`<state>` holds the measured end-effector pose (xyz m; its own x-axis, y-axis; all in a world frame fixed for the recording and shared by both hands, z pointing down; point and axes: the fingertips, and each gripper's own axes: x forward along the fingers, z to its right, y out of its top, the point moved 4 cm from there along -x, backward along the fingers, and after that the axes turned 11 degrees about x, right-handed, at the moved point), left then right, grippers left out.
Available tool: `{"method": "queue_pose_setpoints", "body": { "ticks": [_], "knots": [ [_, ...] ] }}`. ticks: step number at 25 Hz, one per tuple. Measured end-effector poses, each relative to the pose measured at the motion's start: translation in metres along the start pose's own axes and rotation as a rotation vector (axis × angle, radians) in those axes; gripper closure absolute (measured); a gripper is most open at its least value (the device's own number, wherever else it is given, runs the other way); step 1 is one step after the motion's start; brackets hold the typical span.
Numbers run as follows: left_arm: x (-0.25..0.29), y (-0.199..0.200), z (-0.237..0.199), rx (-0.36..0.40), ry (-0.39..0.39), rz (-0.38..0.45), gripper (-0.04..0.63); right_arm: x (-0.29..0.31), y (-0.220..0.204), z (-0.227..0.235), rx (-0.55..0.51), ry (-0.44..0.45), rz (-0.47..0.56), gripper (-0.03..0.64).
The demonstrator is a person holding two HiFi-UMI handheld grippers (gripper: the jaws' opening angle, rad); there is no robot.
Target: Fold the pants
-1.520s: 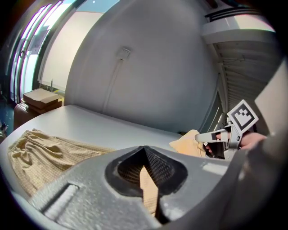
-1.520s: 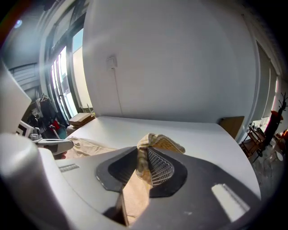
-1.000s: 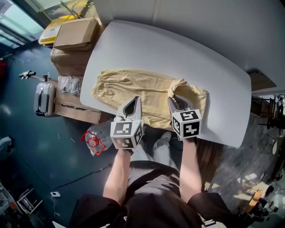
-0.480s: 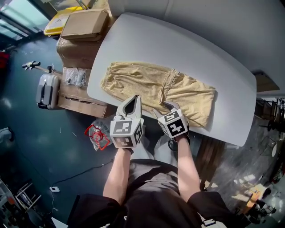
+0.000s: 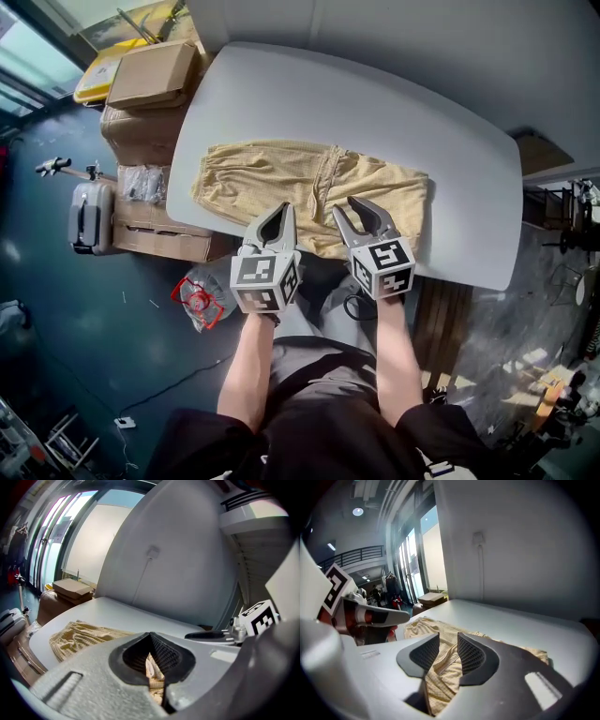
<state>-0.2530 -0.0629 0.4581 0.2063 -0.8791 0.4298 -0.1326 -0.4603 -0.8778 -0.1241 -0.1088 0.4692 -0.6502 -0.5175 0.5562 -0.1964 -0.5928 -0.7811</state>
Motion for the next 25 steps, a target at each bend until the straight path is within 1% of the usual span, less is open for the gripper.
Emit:
{"method": "queue_pose_setpoints", "body": {
  "ticks": [6,13,20,25],
  "knots": [
    [0.017,0.025,0.047,0.039,-0.079,0.047,0.592,-0.068,0.055,0.035,0.022,-0.091,0.23,0.525],
    [0.037,0.058,0.103,0.079,-0.156,0.094,0.592,-0.145,0.094,0.072,-0.011,-0.19,0.41,0.572],
    [0.052,0.094,0.169,0.149,-0.25,0.152,0.592,-0.215,0.111,0.122,0.016,-0.326,0.493,0.612],
    [0.061,0.106,0.203,0.179,-0.293,0.166,0.591,-0.239,0.103,0.147,0.049,-0.37,0.503,0.612]
  ]
}}
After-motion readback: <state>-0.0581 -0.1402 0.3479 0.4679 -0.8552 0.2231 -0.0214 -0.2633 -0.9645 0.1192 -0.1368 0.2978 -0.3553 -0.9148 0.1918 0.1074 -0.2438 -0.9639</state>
